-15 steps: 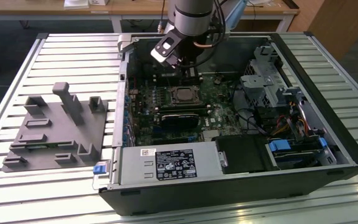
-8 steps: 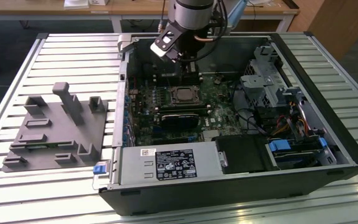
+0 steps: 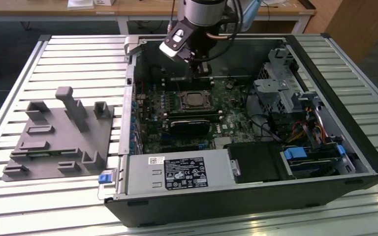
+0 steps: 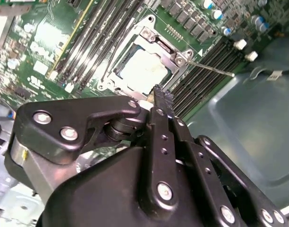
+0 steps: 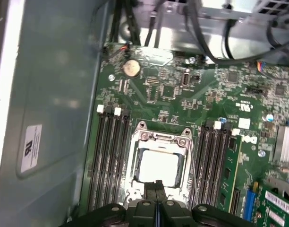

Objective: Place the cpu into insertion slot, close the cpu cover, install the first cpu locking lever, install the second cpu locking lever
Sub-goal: 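Install the first cpu locking lever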

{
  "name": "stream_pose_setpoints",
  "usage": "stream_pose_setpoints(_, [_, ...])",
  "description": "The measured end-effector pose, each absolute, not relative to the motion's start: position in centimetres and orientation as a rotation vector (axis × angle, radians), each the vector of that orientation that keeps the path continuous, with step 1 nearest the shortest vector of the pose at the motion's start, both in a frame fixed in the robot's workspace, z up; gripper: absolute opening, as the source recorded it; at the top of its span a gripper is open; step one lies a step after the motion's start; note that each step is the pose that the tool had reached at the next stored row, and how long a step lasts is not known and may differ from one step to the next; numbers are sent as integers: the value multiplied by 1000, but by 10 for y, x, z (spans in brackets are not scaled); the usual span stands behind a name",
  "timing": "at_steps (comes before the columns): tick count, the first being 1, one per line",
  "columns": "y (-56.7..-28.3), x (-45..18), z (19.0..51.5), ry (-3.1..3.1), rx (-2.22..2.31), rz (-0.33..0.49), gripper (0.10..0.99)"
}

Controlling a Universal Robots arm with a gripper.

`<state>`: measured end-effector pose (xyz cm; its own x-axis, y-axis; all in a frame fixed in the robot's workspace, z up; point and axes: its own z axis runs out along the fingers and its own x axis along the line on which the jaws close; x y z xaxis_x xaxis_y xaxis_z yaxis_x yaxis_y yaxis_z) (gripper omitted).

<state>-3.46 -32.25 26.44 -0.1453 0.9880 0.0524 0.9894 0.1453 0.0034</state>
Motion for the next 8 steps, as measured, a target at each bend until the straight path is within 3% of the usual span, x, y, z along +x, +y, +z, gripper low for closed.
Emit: stream_pose_setpoints(8, [-323,-35,264,-2478,-1864,-53,106])
